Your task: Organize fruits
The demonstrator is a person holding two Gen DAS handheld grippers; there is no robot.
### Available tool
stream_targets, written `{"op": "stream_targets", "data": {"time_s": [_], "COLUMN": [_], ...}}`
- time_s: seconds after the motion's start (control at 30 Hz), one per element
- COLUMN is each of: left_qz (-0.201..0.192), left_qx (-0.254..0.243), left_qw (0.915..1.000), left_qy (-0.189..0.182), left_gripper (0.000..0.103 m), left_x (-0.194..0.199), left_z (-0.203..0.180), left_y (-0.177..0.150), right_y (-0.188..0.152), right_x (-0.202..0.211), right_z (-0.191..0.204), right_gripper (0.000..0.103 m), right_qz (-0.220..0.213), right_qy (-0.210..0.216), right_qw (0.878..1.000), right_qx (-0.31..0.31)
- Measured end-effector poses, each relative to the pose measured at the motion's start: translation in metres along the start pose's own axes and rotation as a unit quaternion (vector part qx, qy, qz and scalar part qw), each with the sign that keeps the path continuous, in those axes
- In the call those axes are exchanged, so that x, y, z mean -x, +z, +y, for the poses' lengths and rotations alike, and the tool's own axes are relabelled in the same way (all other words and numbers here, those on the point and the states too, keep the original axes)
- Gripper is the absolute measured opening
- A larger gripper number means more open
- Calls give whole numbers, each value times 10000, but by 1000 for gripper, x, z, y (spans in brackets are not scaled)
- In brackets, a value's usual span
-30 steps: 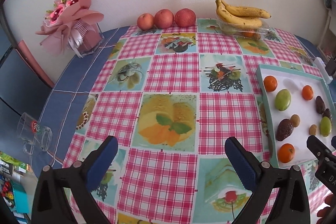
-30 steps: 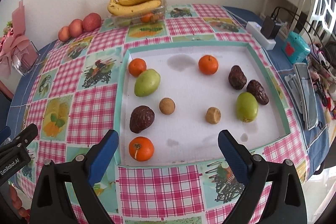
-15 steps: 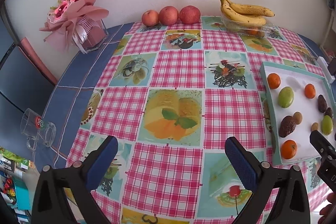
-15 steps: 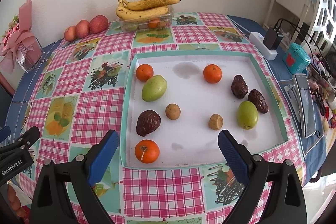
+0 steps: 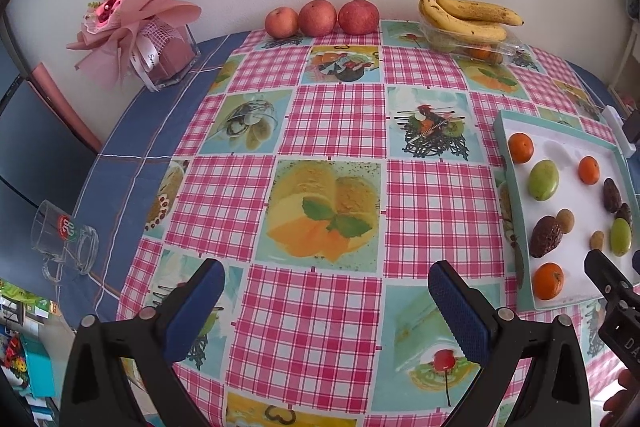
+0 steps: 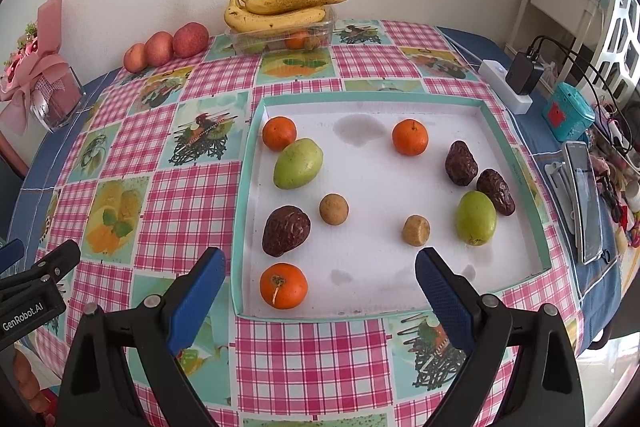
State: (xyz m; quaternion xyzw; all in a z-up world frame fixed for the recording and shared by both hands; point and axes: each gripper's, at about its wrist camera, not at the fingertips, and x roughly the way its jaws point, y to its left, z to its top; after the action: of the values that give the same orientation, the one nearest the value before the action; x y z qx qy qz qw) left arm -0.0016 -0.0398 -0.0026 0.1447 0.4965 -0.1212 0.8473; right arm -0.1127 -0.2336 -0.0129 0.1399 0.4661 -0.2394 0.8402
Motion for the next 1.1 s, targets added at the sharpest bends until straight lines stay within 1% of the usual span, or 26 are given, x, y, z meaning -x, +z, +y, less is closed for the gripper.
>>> {"op": "stream_targets", "data": {"time_s": [0.23, 1.1], "left_qz": [71, 83], "left_qx": [62, 119], "left_qw": [9999, 9998], "left_qy": [-82, -110], "left_gripper": [103, 103], "left_x": [-2, -3], "left_z": [0, 3], "left_y": [0, 1], "right_y": [0, -2], "right_x": [0, -3], "right_z": [1, 4], "right_gripper": [96, 96], "right_qz": [13, 40], "right_qy": [2, -6], "right_qw": [10000, 10000], "right_qx": [1, -5]}}
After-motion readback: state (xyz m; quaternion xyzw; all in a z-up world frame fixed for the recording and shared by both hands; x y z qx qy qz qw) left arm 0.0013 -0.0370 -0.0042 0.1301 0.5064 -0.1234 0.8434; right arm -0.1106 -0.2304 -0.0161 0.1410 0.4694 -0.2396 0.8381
